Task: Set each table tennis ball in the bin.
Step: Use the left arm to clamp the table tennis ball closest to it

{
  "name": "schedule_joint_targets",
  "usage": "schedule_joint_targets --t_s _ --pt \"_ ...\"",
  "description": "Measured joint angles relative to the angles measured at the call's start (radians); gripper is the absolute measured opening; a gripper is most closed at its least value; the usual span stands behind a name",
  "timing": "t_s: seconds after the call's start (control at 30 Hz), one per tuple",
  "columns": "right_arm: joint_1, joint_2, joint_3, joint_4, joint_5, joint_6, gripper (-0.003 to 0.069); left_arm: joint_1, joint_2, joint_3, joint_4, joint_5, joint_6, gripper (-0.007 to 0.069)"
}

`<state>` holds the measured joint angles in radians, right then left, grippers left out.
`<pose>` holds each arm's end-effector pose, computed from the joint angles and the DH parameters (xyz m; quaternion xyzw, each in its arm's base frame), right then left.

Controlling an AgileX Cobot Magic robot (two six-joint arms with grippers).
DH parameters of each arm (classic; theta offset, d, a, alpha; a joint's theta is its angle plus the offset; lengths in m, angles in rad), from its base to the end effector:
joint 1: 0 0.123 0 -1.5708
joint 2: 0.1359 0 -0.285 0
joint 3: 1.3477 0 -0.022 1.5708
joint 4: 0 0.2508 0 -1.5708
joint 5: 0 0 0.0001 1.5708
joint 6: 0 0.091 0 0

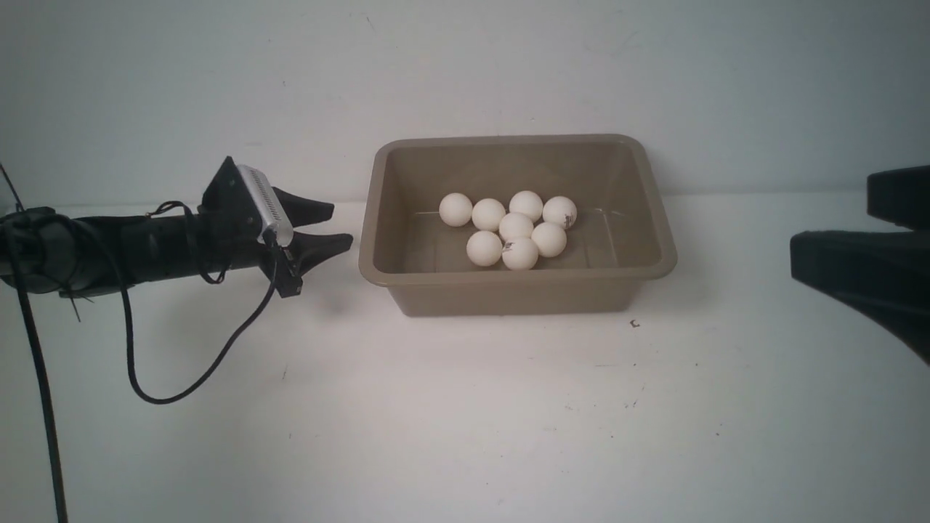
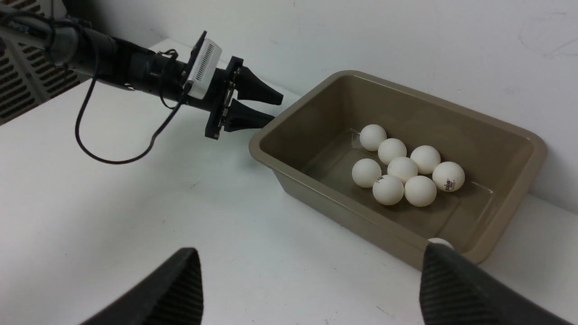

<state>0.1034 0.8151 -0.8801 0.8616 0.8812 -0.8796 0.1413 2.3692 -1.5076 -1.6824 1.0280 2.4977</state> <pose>0.1368 0.0678 0.3783 -0.2937 0.7835 0.2322 0.4960 0.4698 -0.0114 0.1061 0.4372 0.6748 -0.2212 0.5519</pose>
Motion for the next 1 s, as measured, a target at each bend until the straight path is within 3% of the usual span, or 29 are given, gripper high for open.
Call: schedule_joint_targets --t_s 1.0 --pt "0.0 0.0 0.0 0.006 0.005 -0.026 0.0582 -0.081 0.074 -0.07 -0.006 -0.17 0.043 0.0384"
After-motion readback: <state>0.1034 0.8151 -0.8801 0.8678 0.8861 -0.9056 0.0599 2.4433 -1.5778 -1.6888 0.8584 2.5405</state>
